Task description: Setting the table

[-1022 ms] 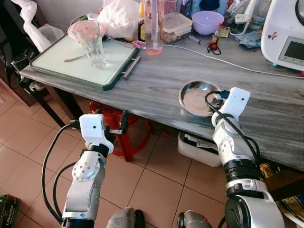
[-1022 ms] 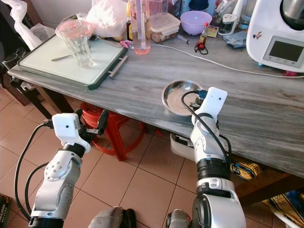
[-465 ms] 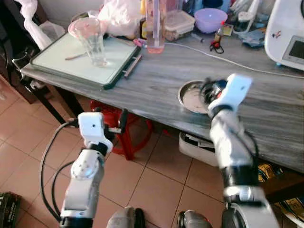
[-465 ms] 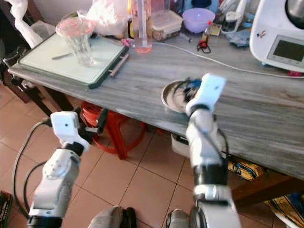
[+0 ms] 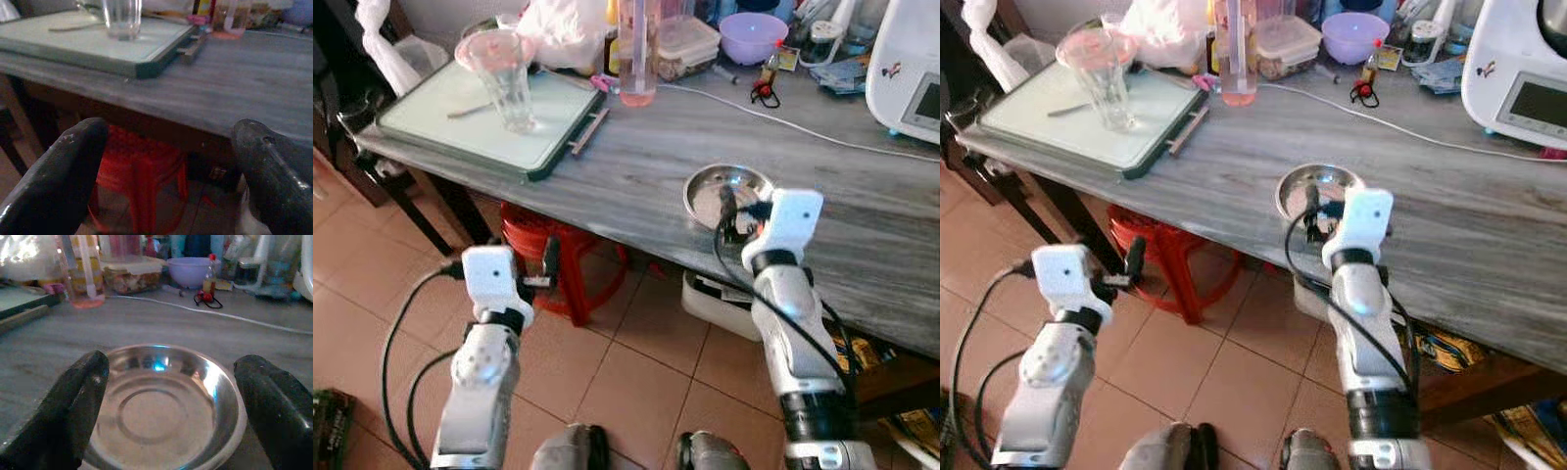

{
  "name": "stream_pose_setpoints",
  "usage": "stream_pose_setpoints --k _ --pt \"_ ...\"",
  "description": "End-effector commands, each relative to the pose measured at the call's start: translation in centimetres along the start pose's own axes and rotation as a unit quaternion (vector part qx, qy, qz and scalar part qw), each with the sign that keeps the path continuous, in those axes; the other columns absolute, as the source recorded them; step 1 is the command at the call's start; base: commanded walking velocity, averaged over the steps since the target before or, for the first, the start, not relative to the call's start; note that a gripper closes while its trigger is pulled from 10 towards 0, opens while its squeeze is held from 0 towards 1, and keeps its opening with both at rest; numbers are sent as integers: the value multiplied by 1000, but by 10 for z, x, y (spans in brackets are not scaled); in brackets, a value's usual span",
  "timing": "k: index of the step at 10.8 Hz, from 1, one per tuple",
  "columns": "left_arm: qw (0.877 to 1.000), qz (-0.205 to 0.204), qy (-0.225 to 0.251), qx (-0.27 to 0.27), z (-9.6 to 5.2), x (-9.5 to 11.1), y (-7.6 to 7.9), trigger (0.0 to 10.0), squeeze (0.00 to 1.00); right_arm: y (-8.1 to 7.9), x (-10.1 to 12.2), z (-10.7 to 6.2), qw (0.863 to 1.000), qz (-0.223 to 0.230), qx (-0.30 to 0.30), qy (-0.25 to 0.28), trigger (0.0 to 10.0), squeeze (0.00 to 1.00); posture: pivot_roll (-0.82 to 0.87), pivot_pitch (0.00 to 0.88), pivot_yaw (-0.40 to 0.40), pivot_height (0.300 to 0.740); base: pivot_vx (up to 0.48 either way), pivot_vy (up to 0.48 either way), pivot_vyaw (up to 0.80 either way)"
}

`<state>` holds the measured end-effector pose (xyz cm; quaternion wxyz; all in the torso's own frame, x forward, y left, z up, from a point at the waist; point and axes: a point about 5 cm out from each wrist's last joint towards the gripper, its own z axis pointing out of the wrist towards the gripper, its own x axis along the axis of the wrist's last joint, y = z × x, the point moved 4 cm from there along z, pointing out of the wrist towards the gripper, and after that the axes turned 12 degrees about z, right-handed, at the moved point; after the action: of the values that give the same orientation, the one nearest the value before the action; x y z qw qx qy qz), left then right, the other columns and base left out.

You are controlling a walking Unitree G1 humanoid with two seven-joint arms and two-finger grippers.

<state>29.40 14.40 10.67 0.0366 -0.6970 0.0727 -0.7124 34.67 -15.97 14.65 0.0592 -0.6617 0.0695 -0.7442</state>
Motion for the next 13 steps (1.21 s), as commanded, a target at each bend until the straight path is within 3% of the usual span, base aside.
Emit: stream_pose_setpoints --k 1,2,3,4,5,7,8,10,11,13 --pt "1000 7 24 -1 7 20 -2 10000 0 -10 18 -1 999 -18 30 28 10000 1000 39 112 60 740 0 0 0" --pt "1000 5 28 4 10 25 -6 10000 0 -9 22 -3 999 -24 34 34 10000 1000 36 96 62 740 0 0 0" --pt "999 9 30 7 11 20 -9 10000 0 -9 14 -8 998 -43 42 37 10000 0 25 100 67 740 0 0 0" --pt "999 9 24 27 13 17 -19 10000 0 -4 13 -11 998 -47 21 33 10000 0 15 90 60 740 0 0 0" --pt "999 9 34 14 12 24 -14 10000 0 -8 20 -15 996 -68 42 47 10000 0 18 81 56 740 0 0 0" --pt "999 -1 33 -5 10 20 -3 10000 0 14 15 -6 993 -106 -33 40 10000 0 23 48 60 740 0 0 0" --pt "999 6 33 -3 10 18 -5 10000 0 15 14 -4 991 -121 -35 37 10000 0 24 39 62 740 0 0 0" --pt "999 3 31 -5 11 20 -8 10000 0 11 9 -9 998 -59 -28 21 10000 0 15 63 56 740 0 0 0" --pt "1000 -6 20 -6 7 14 -8 10000 0 -1 8 -19 998 -54 33 23 10000 0 10 65 55 740 0 0 0" --pt "1000 -6 17 -20 6 11 1 10000 0 -1 14 -19 997 -57 34 42 10000 0 19 53 63 740 -120 0 0"
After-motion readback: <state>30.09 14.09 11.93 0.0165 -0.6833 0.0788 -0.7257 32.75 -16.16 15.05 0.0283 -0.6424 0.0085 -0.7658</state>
